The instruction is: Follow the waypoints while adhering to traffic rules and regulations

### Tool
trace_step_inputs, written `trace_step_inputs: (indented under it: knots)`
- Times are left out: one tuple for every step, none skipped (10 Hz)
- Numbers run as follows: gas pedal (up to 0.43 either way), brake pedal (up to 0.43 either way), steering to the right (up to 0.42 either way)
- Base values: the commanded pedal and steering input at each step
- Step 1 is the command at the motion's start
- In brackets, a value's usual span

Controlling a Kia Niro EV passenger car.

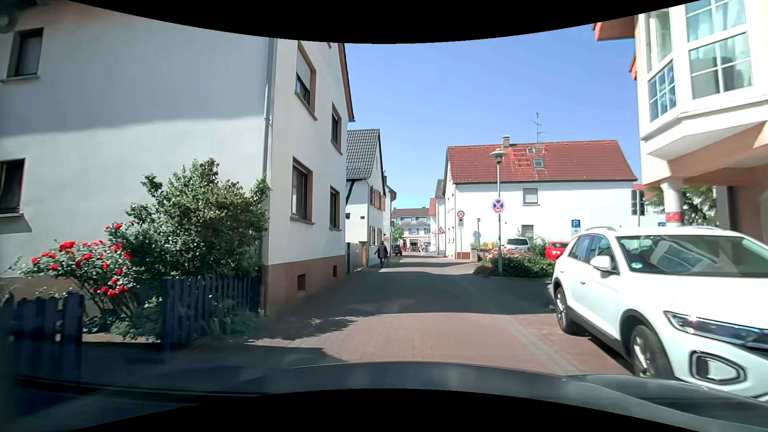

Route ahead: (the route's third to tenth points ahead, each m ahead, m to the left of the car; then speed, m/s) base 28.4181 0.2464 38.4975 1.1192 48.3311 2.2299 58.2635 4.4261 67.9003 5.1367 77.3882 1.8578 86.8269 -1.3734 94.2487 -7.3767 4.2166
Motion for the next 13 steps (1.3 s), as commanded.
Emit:
trace_step_inputs:
  knots:
    - [0.039,0.0,0.041]
    - [0.028,0.0,0.041]
    - [0.0,0.0,0.041]
    - [0.0,0.0,0.041]
    - [0.0,0.0,0.041]
    - [0.0,0.0,0.041]
    - [0.0,0.0,0.041]
    - [0.0,0.0,0.036]
    - [0.0,0.0,0.03]
    - [0.0,0.0,0.029]
    - [0.0,0.0,0.03]
    - [0.0,0.0,0.028]
    - [0.0,0.0,0.024]
